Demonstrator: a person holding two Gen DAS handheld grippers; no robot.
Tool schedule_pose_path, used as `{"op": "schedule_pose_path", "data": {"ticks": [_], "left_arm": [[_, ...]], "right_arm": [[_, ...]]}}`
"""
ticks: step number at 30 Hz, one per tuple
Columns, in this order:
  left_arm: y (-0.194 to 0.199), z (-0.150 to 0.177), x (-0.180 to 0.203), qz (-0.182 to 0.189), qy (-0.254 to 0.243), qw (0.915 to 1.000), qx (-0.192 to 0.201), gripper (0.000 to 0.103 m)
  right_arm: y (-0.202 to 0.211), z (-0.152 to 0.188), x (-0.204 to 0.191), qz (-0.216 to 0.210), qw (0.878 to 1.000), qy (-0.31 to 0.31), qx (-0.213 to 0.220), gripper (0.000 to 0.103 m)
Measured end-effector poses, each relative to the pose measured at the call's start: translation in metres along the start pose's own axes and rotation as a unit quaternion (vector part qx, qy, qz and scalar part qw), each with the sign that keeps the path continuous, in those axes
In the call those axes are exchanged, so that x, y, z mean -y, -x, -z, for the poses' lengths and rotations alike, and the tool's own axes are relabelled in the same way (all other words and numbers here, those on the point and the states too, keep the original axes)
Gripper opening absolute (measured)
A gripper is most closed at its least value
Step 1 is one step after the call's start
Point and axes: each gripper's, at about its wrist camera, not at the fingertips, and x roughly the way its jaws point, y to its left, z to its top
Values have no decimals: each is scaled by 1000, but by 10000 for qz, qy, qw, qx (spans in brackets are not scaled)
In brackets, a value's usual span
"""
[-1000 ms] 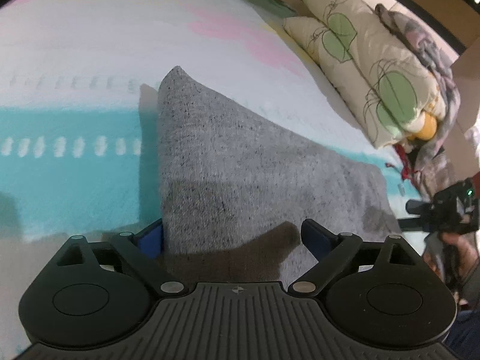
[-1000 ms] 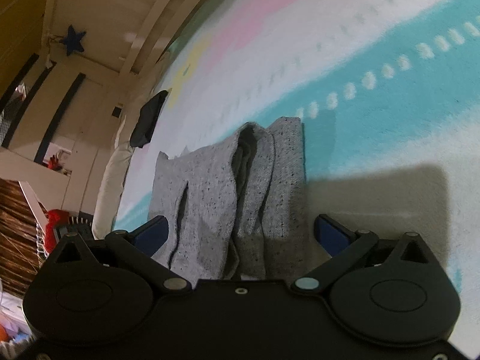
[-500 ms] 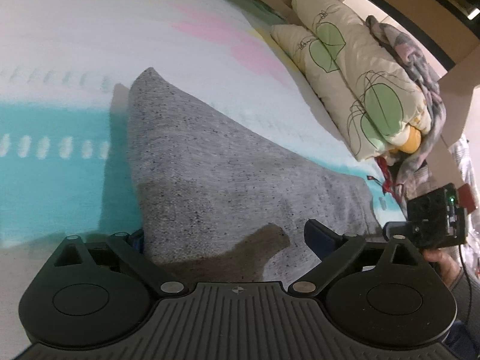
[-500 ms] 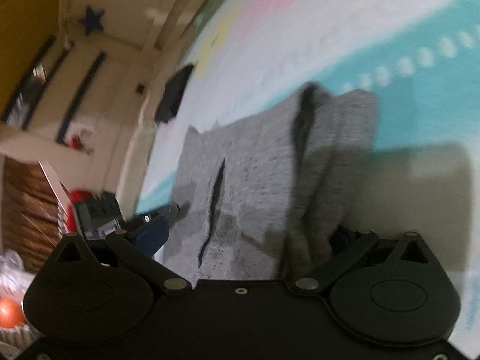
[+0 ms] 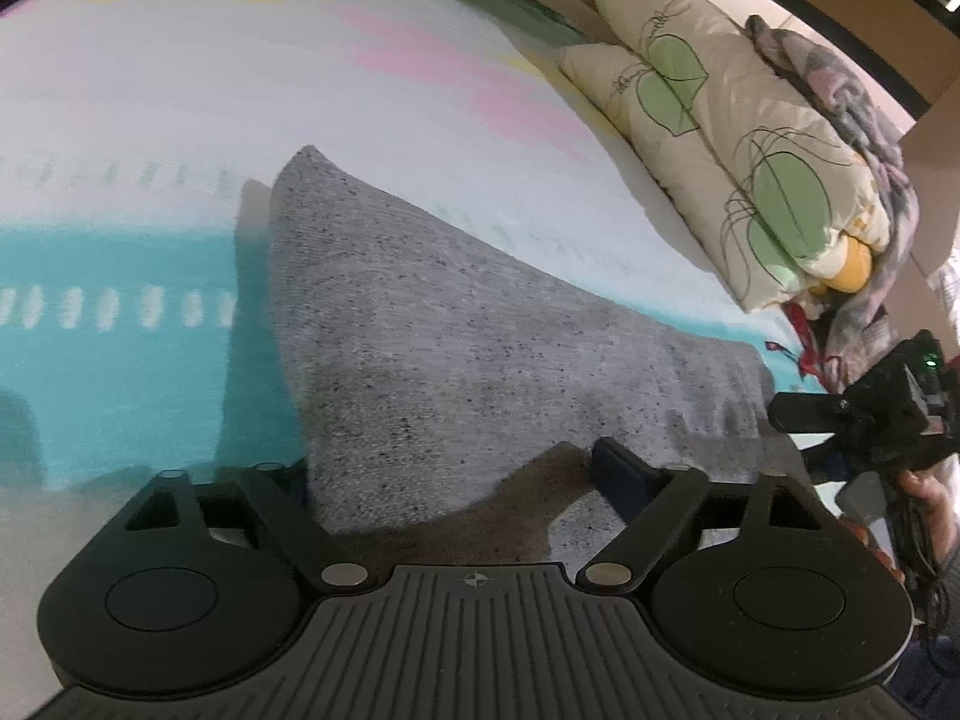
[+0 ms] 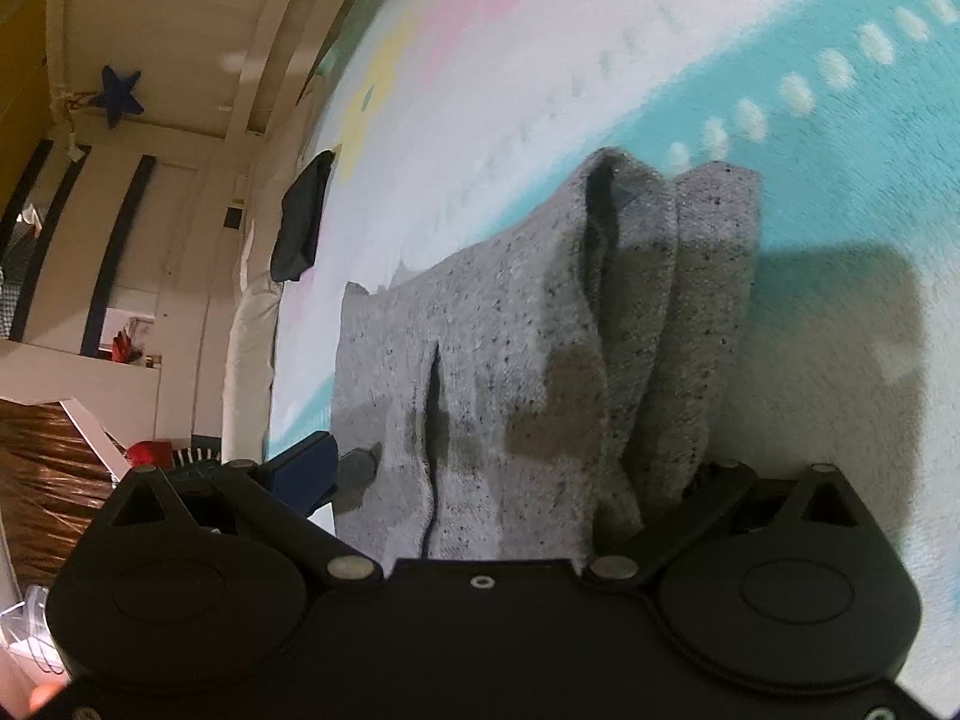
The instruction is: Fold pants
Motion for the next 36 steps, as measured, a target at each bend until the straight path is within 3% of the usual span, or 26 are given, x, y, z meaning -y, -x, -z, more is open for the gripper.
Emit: {"op": "schedule_pose_path", "data": {"ticks": [4, 5, 6, 7, 9, 10, 17, 21, 29, 32, 36], "left_arm": [[6, -1, -2, -269, 128, 9995, 65, 48], [8, -1, -3, -299, 159, 9994, 91, 45], [10, -1, -3, -290, 190, 9993, 131, 38], [12, 0, -3, -282, 198, 9993, 174, 30], [16, 0, 2, -291, 81, 9992, 256, 23], [19, 0, 6, -312, -11, 9991, 293, 20], [50, -4, 14, -157, -196, 9976, 642, 17], [82, -21, 8, -380, -342, 9915, 1193, 17], [125, -81, -51, -1102, -28, 9792, 1704, 17], [117, -91, -77, -1317, 215, 9772, 1650, 17], [82, -89, -120, -1849, 573, 9758, 1016, 21]], "right_arm": [[-3, 8, -12, 369, 9991, 168, 110, 102], [-3, 11, -18, 570, 9979, 250, 147, 97], [-4, 14, -25, 878, 9953, 368, 183, 85], [-4, 17, -30, 1161, 9917, 490, 247, 63], [-4, 24, -38, 1688, 9829, 635, 374, 52], [-2, 27, -38, 1675, 9834, 523, 462, 48], [6, 41, -76, 1740, 9764, 909, 896, 41], [3, 34, -101, 1240, 9823, 967, 1022, 41], [-71, -5, -171, 568, 9839, 1416, 933, 41], [-103, -16, -186, 489, 9834, 1554, 799, 41], [-140, -29, -187, 812, 9805, 1706, 531, 46]]}}
